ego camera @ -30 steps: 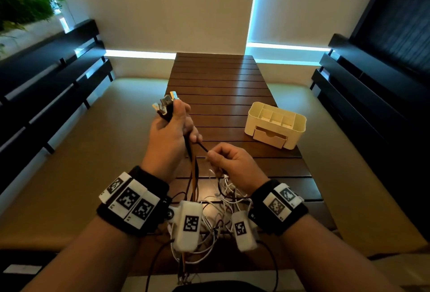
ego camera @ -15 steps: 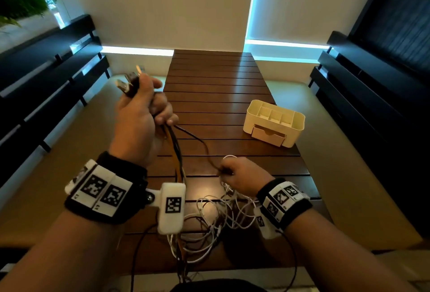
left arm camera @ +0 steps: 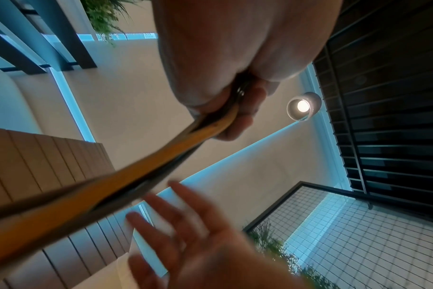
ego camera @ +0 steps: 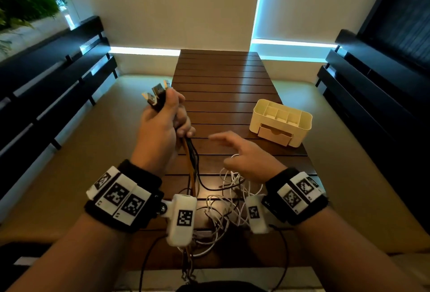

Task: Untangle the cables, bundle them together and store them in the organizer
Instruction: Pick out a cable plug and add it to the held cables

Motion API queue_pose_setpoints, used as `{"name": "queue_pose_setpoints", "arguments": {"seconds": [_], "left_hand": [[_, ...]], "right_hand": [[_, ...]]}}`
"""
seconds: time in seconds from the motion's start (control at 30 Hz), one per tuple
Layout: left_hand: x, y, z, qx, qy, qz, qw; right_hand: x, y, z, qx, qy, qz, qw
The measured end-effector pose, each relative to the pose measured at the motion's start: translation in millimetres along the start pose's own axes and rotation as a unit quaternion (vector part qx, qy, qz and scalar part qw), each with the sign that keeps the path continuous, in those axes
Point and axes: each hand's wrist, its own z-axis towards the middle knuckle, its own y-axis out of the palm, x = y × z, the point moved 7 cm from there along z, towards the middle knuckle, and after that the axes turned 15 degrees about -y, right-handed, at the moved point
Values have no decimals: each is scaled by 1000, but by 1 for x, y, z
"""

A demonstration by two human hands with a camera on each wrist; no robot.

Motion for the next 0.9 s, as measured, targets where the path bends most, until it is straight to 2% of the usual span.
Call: {"name": "queue_pose_setpoints", "arguments": {"seconds": [0.07, 0.17, 0.33, 0.43, 0.57, 0.63, 0.73, 0.8, 0.9], "left_hand": [[-4, 7, -2, -17, -3, 0, 1000], [-3, 10, -7, -41, -4, -3, 999], [5, 4, -14, -59, -6, 4, 998], [11, -4, -17, -40, -3, 10, 999], [10, -12, -21, -17, -9, 15, 1000], [6, -17, -24, 9, -11, 69, 998], [-7, -15, -24, 14, -33, 221, 975], [-18, -10, -23, -5, -60, 319, 946], [-25, 1, -21, -41, -60, 436, 897]], "right_hand": [[-33, 10, 5, 25, -60, 108, 992], [-47, 21, 8, 66, -80, 211, 972], [-27, 21, 1, 83, -51, 150, 984], [-5, 20, -5, 105, -31, 136, 985], [20, 21, -13, 100, 15, 129, 986], [17, 16, -15, 103, 13, 83, 991], [-2, -2, -12, 144, -32, 17, 989], [-18, -13, -9, 171, -72, 13, 982], [-38, -16, -4, 163, -114, -14, 980]]}}
